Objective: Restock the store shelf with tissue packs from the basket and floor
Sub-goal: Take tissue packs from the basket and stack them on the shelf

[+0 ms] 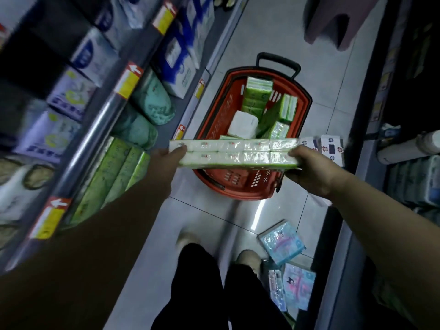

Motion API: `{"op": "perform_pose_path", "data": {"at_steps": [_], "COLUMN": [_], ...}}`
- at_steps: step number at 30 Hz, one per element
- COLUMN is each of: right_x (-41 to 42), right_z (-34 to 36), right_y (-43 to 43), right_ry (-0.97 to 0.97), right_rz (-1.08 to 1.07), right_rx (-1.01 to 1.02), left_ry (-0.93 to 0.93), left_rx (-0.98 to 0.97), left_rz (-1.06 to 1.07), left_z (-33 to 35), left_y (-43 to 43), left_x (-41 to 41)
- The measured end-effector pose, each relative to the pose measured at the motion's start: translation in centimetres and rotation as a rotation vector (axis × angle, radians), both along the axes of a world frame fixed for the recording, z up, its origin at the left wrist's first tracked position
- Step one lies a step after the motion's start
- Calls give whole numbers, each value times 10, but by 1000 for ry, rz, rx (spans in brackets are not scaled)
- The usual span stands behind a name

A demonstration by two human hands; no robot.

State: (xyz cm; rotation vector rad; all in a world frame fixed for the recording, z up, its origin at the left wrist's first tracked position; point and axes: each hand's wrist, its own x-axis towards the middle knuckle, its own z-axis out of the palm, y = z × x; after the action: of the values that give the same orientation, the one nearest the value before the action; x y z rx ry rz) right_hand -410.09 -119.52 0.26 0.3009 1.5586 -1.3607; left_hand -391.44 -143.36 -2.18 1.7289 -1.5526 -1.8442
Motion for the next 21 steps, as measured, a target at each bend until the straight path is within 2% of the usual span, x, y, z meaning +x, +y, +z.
{"op": "perform_pose_path", "data": {"at_steps": [3,5,8,14,21], "right_x": [14,26,42,83,115], "right_z": [59,101,164,282,402], "right_y": [-14,-23,-34,-61,-88], "right_ry": [153,320,518,696,755], "right_rz": [128,249,305,266,294], "right_rx": [-19,-41,-55,-222,-474], "left_ry": [103,130,176,224,294], "left_rx": [-15,-51,-125,-366,-635], "left_rz": [44,49,39,80,192], "left_z": [67,114,183,310,438], "left_y": [6,11,15,26,41], "left_x": [20,32,55,112,164]}}
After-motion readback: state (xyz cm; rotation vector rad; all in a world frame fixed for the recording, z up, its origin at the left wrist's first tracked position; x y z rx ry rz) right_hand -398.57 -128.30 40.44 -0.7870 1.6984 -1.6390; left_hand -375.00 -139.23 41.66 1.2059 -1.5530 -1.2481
